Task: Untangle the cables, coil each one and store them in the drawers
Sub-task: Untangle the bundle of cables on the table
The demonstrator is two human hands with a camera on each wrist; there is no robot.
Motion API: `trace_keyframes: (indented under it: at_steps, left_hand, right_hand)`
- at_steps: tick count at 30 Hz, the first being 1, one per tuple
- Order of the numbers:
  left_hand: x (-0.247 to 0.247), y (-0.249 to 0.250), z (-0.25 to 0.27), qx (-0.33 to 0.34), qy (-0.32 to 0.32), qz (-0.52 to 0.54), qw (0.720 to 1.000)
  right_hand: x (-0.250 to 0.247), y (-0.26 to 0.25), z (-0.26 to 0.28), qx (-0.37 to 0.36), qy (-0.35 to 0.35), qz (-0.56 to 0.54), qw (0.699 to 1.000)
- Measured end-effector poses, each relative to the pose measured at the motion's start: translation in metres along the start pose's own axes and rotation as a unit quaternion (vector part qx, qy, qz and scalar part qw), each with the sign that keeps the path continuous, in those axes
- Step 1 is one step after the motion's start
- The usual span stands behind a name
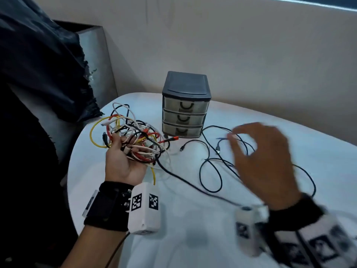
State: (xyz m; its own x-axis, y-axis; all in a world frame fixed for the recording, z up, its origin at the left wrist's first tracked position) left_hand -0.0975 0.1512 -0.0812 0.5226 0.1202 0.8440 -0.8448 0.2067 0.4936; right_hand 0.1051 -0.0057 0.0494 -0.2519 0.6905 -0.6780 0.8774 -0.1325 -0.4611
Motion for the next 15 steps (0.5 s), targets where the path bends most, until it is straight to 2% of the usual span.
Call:
trace_keyframes:
  at_steps: [1,3,5,7,8,9,11,15]
  left_hand:
    - [0.004,-0.005,0.002,-0.004,-0.008,-0.017,1.000]
    - [0.005,-0.012,0.006,-0.001,-0.007,-0.043,0.999]
    - [0.004,-0.014,0.007,0.004,0.000,-0.065,0.998]
    - [0.004,-0.015,0.008,0.000,-0.002,-0.085,0.996]
    - [0.004,-0.014,0.008,0.002,0.005,-0.092,0.996]
    - [0.005,-0.014,0.008,0.006,0.011,-0.095,0.995]
    - [0.006,-0.012,0.010,0.006,0.020,-0.087,0.996]
    - [0.015,-0.017,0.017,-0.009,-0.013,-0.069,0.997]
  right_hand:
    - [0.024,-0.022,0.010,0.008,-0.079,-0.029,0.996]
    - [0.069,-0.039,0.028,0.068,-0.230,-0.048,0.970]
    - [0.098,-0.043,0.038,0.124,-0.350,-0.058,0.927]
    - [0.116,-0.045,0.049,0.163,-0.432,-0.143,0.875]
    - [0.122,-0.043,0.054,0.188,-0.449,-0.181,0.854]
    - [0.125,-0.041,0.055,0.203,-0.448,-0.201,0.847]
    - [0.130,-0.041,0.056,0.218,-0.431,-0.203,0.852]
    - [0.139,-0.041,0.050,0.249,-0.389,-0.220,0.859]
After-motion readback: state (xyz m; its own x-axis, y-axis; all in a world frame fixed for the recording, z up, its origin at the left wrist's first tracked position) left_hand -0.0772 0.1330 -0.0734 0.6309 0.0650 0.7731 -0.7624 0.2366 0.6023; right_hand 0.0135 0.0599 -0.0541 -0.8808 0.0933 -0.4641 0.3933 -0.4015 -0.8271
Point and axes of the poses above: each hand's wrist, its own z-axis away from the middle knuckle, its own x-axis out of the palm, y = z × x, the point moved 5 cm from there along -z, towards the middle knuckle, and after that the axes turned 5 degrees about x, right-handed, at the moved point
